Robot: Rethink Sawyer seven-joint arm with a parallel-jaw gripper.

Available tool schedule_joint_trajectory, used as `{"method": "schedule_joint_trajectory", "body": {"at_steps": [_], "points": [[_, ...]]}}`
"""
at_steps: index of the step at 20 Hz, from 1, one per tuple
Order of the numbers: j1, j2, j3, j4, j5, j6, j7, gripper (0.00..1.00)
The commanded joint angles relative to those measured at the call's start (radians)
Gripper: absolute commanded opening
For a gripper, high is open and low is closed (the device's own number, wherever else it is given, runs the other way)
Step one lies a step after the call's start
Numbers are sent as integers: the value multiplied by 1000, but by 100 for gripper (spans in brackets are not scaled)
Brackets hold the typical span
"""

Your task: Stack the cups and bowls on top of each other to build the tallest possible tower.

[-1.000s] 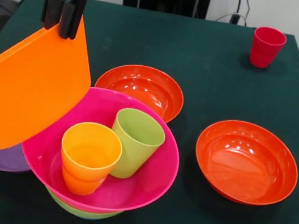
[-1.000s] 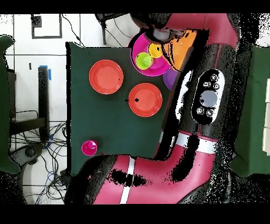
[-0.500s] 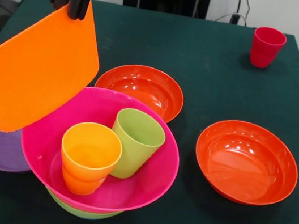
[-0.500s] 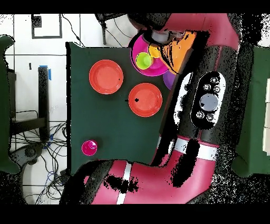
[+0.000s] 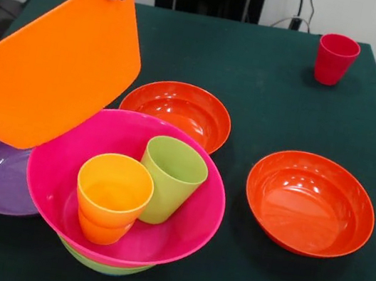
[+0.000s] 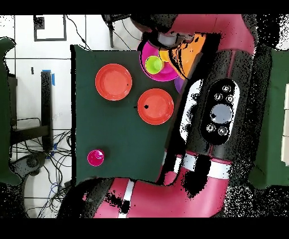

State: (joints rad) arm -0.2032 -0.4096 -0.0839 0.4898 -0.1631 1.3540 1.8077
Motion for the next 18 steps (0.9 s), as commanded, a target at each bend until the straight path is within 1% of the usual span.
{"method": "schedule_joint_trajectory", "body": {"at_steps": [1,6,10,18], "points": [[48,4,40,156,4,-55,123,0],[66,11,23,167,18,-78,149,0],[68,16,14,176,26,-97,139,0],[65,7,2,225,34,-149,109,0]]}}
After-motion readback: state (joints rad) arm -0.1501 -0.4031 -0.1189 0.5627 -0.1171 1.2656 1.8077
